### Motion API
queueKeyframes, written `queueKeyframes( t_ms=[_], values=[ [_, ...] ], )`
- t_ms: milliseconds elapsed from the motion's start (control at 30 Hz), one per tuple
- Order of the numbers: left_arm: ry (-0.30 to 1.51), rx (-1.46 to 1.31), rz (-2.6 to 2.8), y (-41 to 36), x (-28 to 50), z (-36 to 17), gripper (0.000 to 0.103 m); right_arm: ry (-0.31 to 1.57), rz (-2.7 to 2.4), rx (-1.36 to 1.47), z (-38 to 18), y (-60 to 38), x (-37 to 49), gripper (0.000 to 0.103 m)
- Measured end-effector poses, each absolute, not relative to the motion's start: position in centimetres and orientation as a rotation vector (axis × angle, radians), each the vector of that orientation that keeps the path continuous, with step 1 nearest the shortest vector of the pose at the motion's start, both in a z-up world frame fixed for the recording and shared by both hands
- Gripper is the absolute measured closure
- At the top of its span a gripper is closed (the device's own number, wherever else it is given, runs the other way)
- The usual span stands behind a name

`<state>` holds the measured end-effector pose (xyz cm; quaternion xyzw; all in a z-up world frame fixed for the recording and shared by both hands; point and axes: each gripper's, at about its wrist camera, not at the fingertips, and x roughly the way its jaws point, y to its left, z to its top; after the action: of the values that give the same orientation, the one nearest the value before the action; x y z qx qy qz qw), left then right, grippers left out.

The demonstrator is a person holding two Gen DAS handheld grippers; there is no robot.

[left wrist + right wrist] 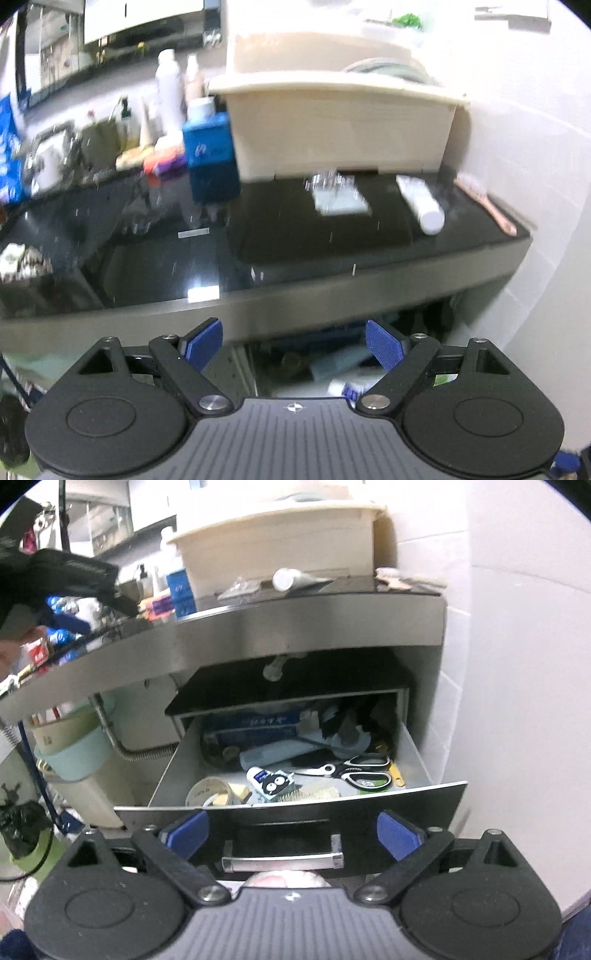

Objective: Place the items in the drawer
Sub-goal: 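Release the handle with the right gripper while the left tool moves to the counter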

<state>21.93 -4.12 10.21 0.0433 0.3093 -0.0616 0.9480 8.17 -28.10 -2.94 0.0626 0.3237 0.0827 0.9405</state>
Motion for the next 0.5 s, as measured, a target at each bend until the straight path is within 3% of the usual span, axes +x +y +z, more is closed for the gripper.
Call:
queueKeyframes(
  t_ms=[400,500],
  values=[
    [0.628,0.043,-0.142,-7.6,33.3,16.0,0.019,0.619,0.076,0.152,-1.5,-31.4,4.7,0.005],
    [0.667,0.027,-0.162,-8.3,36.1,16.4,0.029,0.619,0.046,0.163,-1.3,-32.3,4.0,0.005]
  ],
)
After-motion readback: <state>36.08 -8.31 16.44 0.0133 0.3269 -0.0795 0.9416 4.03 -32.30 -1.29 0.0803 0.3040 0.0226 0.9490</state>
